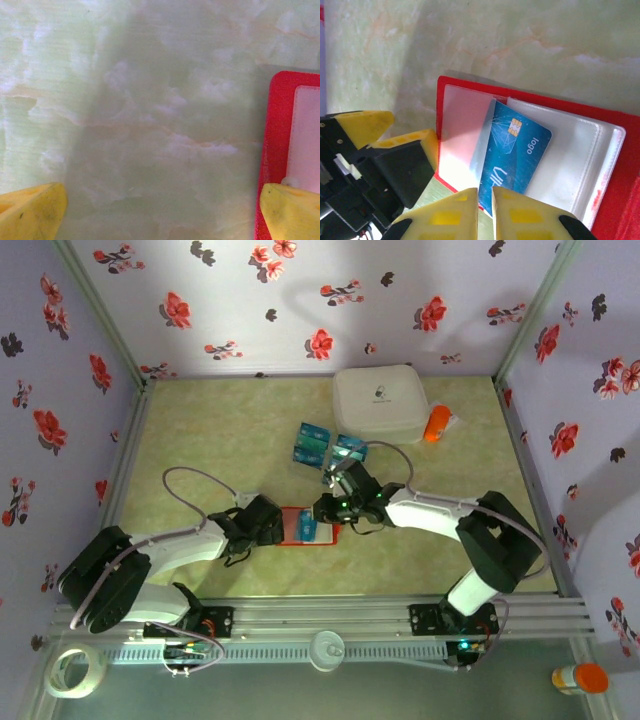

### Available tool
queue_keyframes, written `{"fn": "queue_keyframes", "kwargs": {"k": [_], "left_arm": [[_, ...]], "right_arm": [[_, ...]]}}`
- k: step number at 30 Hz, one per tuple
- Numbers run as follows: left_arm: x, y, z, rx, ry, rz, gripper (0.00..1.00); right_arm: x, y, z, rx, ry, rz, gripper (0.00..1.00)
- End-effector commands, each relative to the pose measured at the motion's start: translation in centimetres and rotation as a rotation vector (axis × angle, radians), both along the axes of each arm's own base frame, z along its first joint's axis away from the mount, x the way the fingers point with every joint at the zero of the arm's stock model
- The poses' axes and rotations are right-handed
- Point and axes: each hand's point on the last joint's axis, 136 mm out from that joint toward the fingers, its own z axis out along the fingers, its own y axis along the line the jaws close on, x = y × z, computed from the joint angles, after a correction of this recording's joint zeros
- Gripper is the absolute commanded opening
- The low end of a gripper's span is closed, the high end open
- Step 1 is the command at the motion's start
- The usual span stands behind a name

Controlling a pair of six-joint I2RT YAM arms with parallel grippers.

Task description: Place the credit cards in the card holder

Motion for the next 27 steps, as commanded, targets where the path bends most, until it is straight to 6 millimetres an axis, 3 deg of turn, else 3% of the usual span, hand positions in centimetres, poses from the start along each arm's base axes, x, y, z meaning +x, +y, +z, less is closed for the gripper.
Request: {"fn": "queue_keyframes", "kwargs": {"k": [1, 18, 22, 27], "left_arm": [[-0.8, 1.2, -0.8, 0.051, 0.017, 0.009, 1.00], [-0.8, 1.2, -1.0, 0.054, 0.020, 0.006, 1.00], [-0.8, 1.2, -1.0, 0.055, 0.022, 0.008, 1.00], [-0.8, 1.2, -1.0, 0.055, 0.022, 0.009, 1.00]], "right_arm": [[-0.2, -0.5, -2.0, -0.093, 0.014, 0.025, 0.14], [-0.8, 3.0, -5.3, -0.147, 0.048, 0.100, 0.12], [-0.8, 3.9, -5.4, -0.137, 0.054, 0.105, 0.11], [-0.3, 4.4, -4.1, -0.121, 0.031, 0.106, 0.11]]}}
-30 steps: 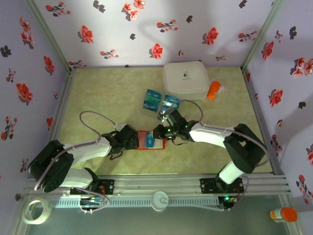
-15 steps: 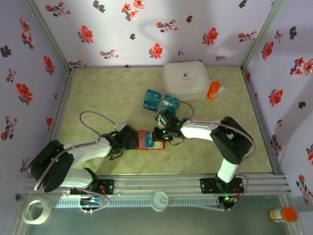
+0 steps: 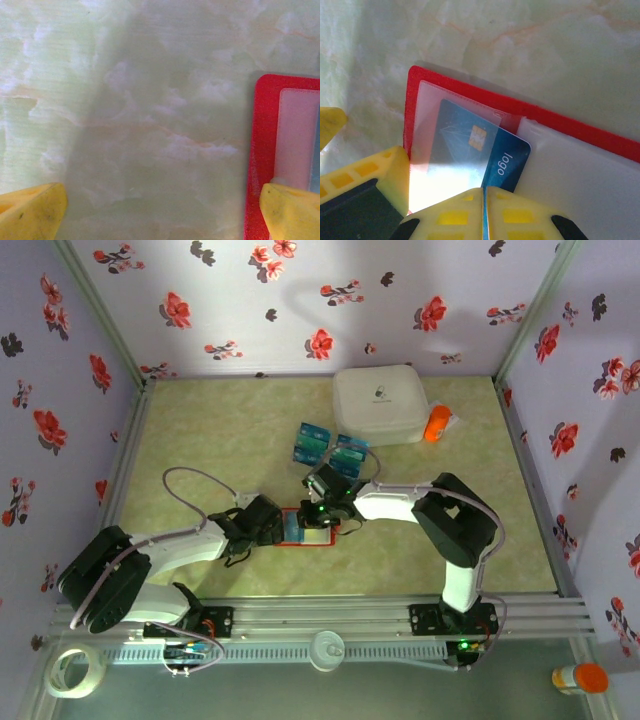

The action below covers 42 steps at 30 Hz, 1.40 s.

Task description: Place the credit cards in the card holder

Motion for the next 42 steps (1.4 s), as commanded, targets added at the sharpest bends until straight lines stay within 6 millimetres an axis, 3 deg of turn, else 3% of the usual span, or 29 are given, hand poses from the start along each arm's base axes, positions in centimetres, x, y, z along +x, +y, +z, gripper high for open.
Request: {"fn": "queue_keyframes", "kwargs": {"k": [1, 6, 12, 25, 33, 42], "left_arm": [[-0.8, 1.2, -0.9, 0.053, 0.025, 0.009, 1.00], [-0.8, 1.1, -0.9, 0.053, 0.025, 0.008, 1.00], [-0.8, 1.2, -1.0, 0.054, 0.027, 0.008, 1.00], [-0.6, 1.0, -0.8, 0.048, 0.018, 0.005, 1.00], [0.7, 1.3, 1.7, 0.020, -0.020, 0.024, 1.00], [1.0, 1.7, 2.2, -0.015, -0.017, 0.033, 1.00]], "right_arm": [[0.1, 0.3, 0.7, -0.010, -0.021, 0.012, 0.11], [0.6, -0.7, 1.7, -0.043, -0.068, 0.006, 0.11], [0.5, -1.3, 1.2, -0.080, -0.073, 0.014, 0.10], [-0.1, 0.4, -0.6, -0.075, -0.028, 0.038, 0.09], [-0.3, 1.0, -0.8, -0.077, -0.022, 0.045, 0.09], [0.1, 0.8, 1.6, -0.050, -0.067, 0.029, 0.15]]}}
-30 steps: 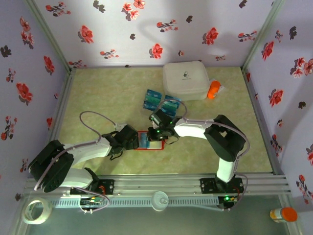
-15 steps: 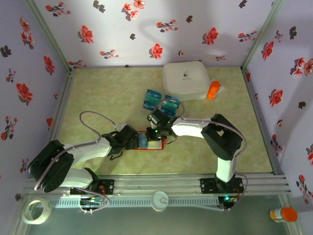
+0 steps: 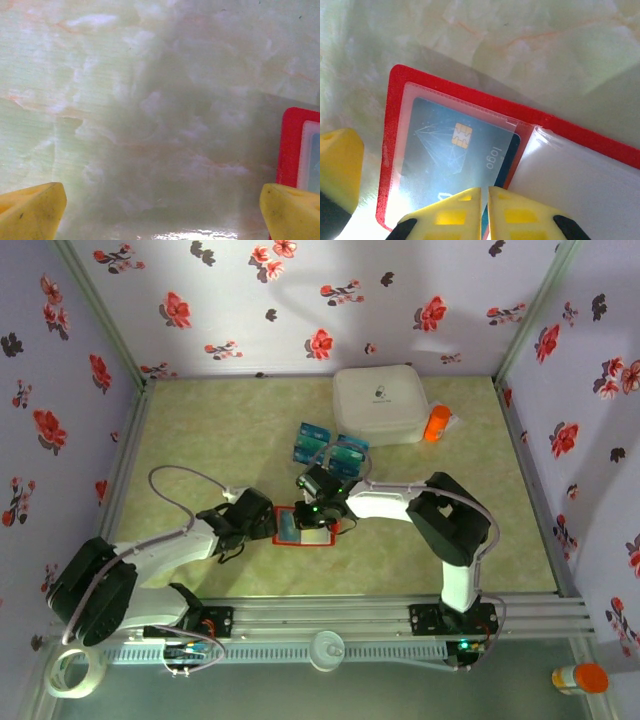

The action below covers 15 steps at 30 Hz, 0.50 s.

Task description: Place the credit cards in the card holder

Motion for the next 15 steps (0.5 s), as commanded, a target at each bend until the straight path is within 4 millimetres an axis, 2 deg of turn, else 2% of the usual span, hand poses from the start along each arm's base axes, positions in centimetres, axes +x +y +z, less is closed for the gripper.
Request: {"fn": "queue_keyframes", "kwargs": {"k": [1, 8, 15], "left_arm": [[0.0, -0.1, 0.4, -0.002, 0.007, -0.022, 1.00], [-0.4, -0.3, -0.7, -0.008, 0.028, -0.029, 1.00], [-0.7, 0.0, -1.7, 0.009, 0.048, -0.028, 1.00]], "right_arm": [[0.1, 0.1, 2.0, 0.016, -0.033, -0.004, 0.15], [0.2, -0.4, 3.2, 0.021, -0.059, -0.018, 0.15], [-0.1, -0.8, 1.9, 0.003, -0.041, -0.026, 0.08]]}}
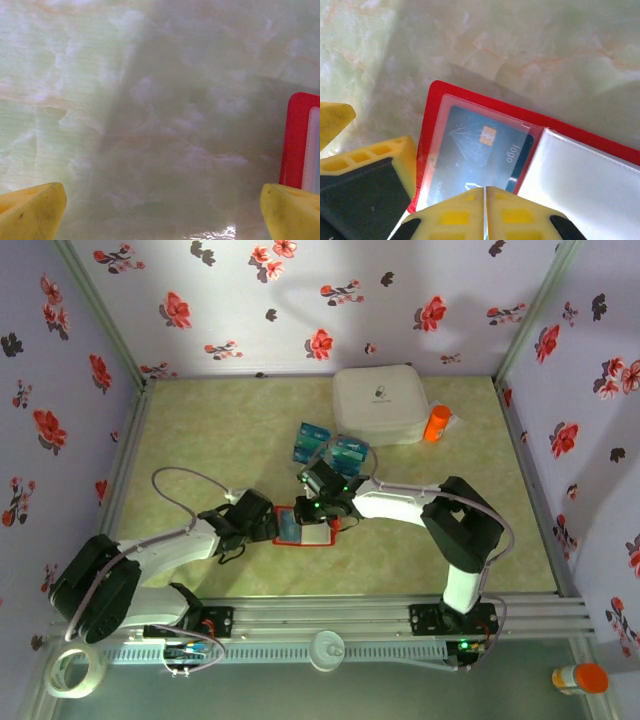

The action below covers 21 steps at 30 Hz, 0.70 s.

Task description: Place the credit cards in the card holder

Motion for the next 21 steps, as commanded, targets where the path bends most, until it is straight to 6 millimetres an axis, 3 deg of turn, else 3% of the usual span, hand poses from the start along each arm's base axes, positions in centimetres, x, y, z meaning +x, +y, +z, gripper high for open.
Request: {"fn": "queue_keyframes", "kwargs": {"k": [1, 21], "left_arm": [[-0.3, 0.5, -0.8, 0.025, 0.016, -0.009, 1.00], [-0.6, 0.8, -2.5, 0.045, 0.040, -0.004, 1.00]], "right_arm": [[-0.4, -0.6, -0.9, -0.031, 0.010, -0.011, 0.07], [-1.1, 0.0, -4.1, -0.113, 0.062, 0.054, 0.03]]}}
